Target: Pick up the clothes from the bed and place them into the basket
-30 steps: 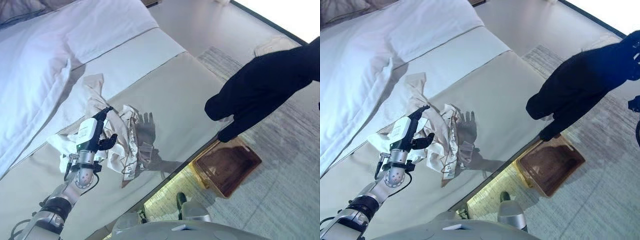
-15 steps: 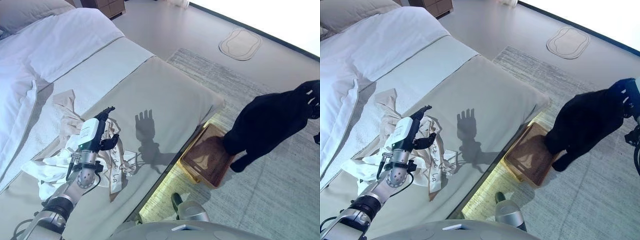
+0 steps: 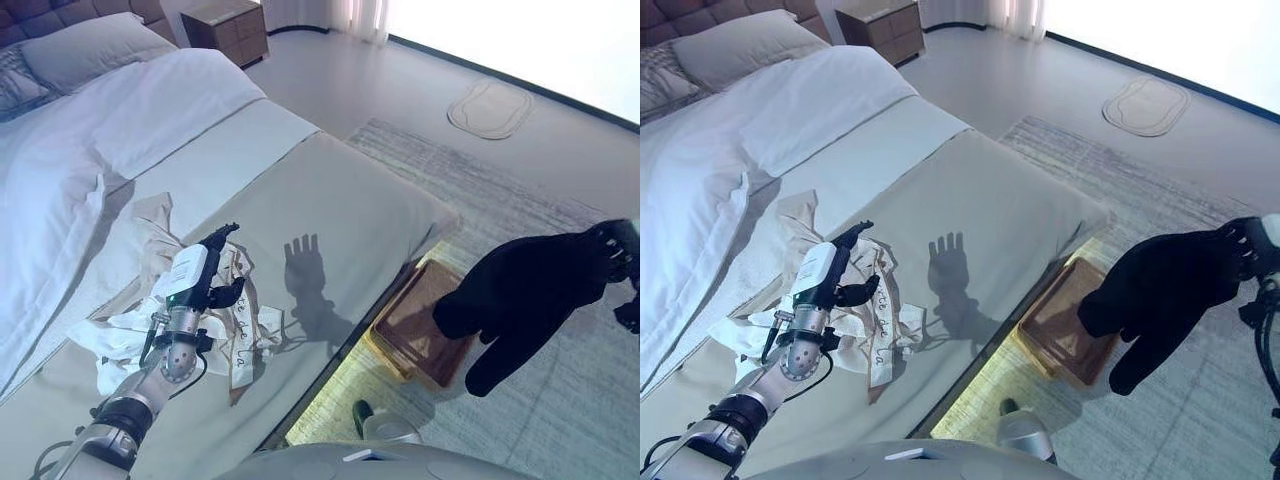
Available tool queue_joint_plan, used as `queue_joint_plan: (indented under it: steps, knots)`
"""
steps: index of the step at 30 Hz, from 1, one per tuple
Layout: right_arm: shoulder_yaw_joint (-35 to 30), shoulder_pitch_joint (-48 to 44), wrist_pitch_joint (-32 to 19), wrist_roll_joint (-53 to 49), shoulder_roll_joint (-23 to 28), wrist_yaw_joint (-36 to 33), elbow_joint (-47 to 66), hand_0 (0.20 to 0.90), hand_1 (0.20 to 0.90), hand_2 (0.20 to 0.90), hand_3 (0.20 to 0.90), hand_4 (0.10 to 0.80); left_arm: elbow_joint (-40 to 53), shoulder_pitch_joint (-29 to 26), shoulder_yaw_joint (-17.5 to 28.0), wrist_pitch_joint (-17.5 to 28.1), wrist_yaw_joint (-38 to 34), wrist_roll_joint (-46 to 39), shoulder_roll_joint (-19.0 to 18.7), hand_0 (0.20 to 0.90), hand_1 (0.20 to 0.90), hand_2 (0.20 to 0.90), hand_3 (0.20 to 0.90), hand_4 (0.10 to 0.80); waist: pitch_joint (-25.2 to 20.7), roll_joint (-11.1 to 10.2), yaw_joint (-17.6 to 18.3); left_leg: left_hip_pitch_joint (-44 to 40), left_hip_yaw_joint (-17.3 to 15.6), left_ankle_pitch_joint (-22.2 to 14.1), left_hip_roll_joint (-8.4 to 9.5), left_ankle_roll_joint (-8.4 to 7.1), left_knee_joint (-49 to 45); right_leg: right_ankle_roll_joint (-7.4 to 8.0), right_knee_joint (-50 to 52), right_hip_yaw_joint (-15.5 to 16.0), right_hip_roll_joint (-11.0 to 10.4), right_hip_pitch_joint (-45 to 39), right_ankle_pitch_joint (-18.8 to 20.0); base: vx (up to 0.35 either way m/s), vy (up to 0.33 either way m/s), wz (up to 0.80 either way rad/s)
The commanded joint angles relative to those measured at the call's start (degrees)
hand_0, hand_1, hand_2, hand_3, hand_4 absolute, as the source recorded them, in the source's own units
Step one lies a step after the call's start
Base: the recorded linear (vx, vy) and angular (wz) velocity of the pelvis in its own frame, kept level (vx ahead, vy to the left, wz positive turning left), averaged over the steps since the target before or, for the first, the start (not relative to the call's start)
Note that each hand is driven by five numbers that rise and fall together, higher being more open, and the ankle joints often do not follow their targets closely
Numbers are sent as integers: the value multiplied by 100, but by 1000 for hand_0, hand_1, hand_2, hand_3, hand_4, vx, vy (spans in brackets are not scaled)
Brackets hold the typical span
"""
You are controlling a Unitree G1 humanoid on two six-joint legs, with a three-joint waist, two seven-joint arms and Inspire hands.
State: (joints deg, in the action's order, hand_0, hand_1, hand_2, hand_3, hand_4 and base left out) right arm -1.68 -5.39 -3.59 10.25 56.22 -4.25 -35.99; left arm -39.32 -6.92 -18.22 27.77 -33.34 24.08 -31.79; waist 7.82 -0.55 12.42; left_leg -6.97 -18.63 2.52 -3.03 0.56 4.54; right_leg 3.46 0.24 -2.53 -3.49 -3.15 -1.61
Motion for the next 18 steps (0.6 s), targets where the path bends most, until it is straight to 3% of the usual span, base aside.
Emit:
queue_joint_plan:
  steps: [1,18]
  knots:
    - [-198,-1072,-84,-190,353,-416,-215,300,300,300,200,100,80,-447,82,282,-189,-245,-164,900,900,900,900,800,-499,-155,-219,135,140,-1060,-94,-176,-1090,165,480,272,10,535,169,-5,-27,5]
    - [153,-1365,375,-19,66,-407,-529,300,300,300,200,100,121,-533,-30,440,-38,-330,-240,900,900,900,900,800,-369,96,-234,127,143,-972,-43,-171,-870,217,416,358,-48,588,216,-2,-3,0]
